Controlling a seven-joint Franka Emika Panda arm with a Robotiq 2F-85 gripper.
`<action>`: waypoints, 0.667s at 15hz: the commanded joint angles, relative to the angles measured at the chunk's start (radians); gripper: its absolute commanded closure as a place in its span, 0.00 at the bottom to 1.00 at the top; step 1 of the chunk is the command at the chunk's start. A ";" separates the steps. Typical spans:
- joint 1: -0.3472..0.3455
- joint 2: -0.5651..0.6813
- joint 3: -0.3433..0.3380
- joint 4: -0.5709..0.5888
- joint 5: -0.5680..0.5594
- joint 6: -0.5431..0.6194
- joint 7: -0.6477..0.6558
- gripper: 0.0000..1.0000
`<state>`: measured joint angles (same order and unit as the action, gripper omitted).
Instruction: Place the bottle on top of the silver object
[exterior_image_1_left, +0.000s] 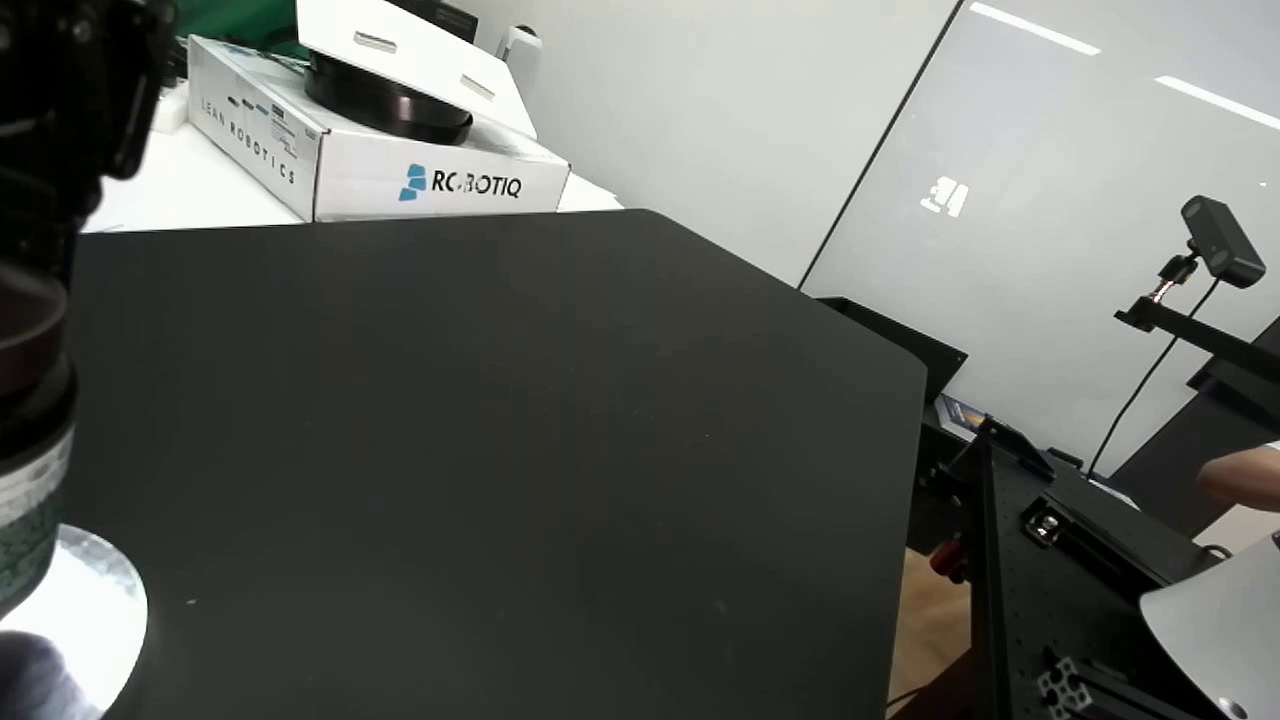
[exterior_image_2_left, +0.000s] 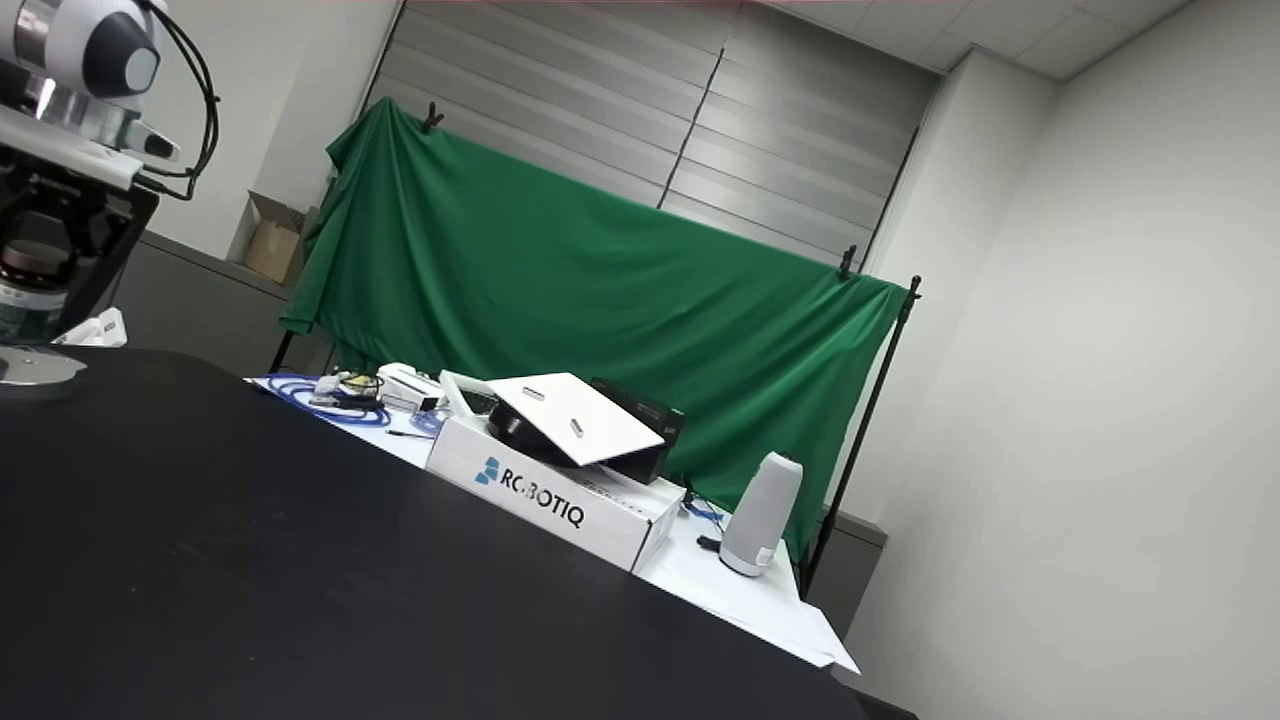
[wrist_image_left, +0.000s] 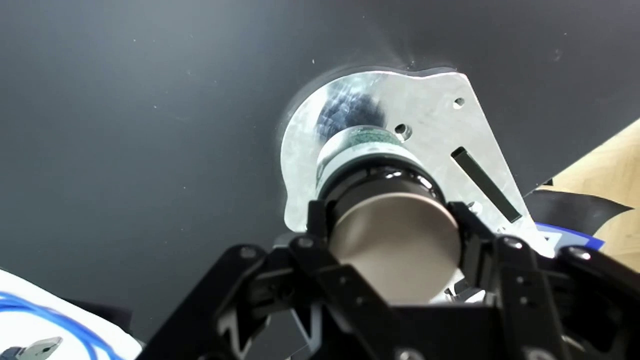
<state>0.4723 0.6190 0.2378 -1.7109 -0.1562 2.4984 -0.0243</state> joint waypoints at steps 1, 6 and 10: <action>0.004 0.052 0.002 0.079 -0.028 -0.060 -0.050 0.64; 0.008 0.098 0.002 0.131 -0.054 -0.103 -0.116 0.64; 0.012 0.128 0.000 0.161 -0.065 -0.113 -0.136 0.64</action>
<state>0.4776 0.7157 0.2385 -1.6097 -0.1994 2.4206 -0.1491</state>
